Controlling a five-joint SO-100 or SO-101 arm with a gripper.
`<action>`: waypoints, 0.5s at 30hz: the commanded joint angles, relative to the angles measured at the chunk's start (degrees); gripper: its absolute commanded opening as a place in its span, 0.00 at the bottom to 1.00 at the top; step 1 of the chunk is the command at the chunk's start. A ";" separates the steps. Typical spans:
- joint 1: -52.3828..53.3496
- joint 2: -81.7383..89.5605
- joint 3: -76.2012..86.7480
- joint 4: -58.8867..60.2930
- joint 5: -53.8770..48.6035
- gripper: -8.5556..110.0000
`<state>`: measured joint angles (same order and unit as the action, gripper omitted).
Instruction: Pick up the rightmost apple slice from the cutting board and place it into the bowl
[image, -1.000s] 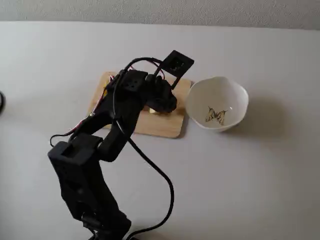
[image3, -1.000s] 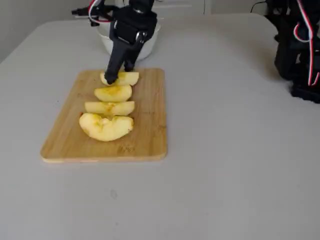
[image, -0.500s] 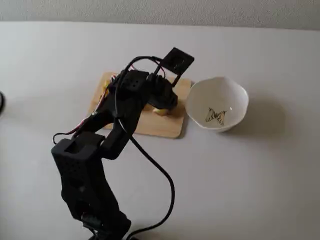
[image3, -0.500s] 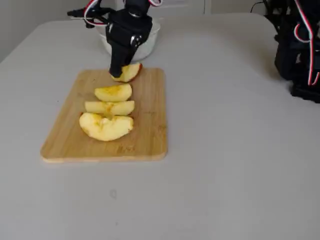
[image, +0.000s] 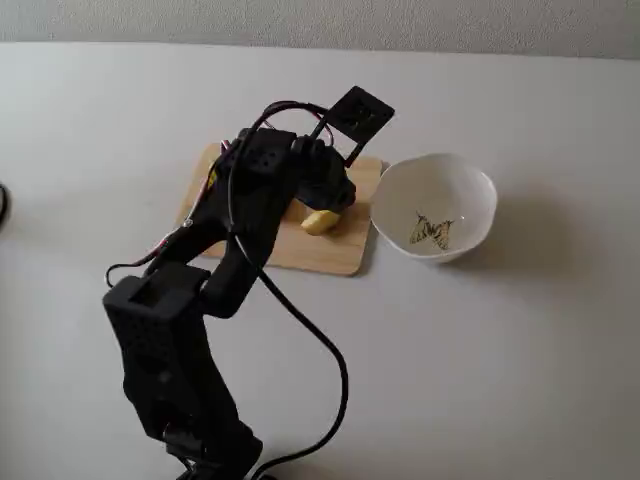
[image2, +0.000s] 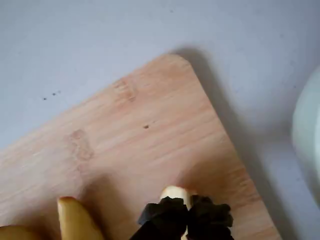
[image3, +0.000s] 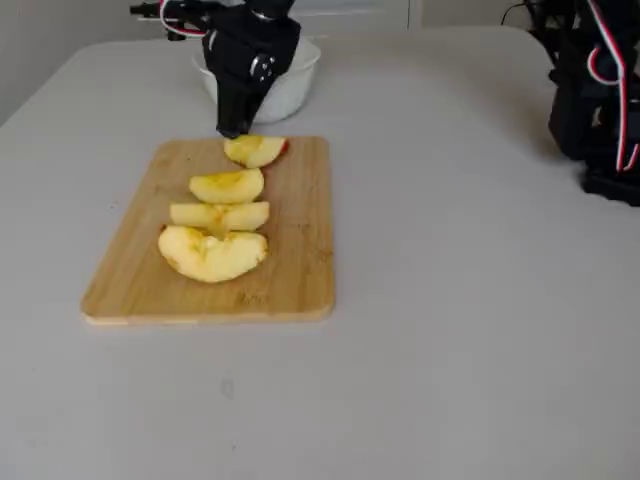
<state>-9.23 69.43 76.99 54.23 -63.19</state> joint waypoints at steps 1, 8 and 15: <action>-0.62 6.50 -5.54 3.69 0.35 0.08; -2.90 3.60 -5.71 12.74 -0.62 0.30; -2.37 -2.02 -5.71 13.97 -1.76 0.33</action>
<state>-12.22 68.03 74.88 67.76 -64.16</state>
